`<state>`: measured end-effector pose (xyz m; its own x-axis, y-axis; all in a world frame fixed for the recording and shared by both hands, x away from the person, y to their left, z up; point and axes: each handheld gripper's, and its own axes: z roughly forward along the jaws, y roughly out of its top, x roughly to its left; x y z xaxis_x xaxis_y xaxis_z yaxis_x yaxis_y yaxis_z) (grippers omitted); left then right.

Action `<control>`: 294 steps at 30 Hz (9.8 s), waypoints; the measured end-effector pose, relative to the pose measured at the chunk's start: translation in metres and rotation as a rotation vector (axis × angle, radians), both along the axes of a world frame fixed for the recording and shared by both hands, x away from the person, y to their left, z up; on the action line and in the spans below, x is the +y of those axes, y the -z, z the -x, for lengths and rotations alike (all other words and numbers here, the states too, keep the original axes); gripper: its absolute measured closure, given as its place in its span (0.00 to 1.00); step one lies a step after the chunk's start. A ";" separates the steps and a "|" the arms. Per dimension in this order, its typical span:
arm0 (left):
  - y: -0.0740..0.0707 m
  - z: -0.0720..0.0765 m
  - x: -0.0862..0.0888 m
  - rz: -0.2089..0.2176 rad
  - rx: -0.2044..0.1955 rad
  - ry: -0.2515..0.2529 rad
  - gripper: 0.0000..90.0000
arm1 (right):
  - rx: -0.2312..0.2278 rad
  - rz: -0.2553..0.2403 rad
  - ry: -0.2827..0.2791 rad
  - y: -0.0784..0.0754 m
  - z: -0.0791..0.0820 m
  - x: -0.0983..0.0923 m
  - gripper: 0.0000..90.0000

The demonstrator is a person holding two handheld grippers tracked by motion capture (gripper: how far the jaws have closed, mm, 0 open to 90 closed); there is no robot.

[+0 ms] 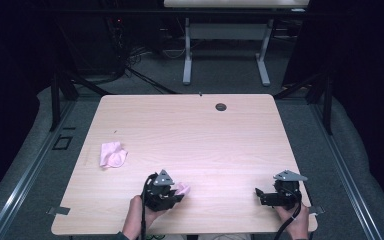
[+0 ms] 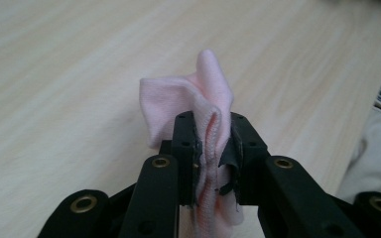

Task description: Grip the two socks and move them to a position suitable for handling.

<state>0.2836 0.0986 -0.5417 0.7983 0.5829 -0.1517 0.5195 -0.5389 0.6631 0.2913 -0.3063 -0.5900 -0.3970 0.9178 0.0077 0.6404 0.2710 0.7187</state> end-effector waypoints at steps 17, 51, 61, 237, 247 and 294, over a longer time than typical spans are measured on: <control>0.018 0.012 -0.036 -0.020 0.042 0.132 0.49 | -0.001 0.001 0.001 0.000 0.000 0.000 0.02; -0.027 -0.065 0.139 -0.015 -0.012 -0.349 0.00 | -0.002 0.000 0.002 0.000 0.000 0.000 0.03; -0.032 -0.095 0.182 -0.046 0.002 -0.463 0.00 | -0.002 0.000 0.003 0.000 0.000 0.000 0.03; -0.040 -0.003 0.036 0.073 -0.030 -0.075 0.94 | 0.008 -0.020 0.011 -0.004 0.003 0.002 0.15; -0.052 -0.008 0.017 0.048 -0.035 -0.028 0.94 | -0.063 -0.055 -0.280 -0.063 0.027 0.085 0.28; -0.049 0.014 0.027 0.148 -0.255 -0.035 0.98 | -0.082 -0.131 -0.582 -0.122 0.008 0.174 0.86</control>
<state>0.2699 0.1259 -0.4927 0.8014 0.5972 -0.0340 0.3423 -0.4112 0.8449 0.2832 -0.1322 -0.4685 -0.8379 0.5432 0.0545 0.3550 0.4662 0.8103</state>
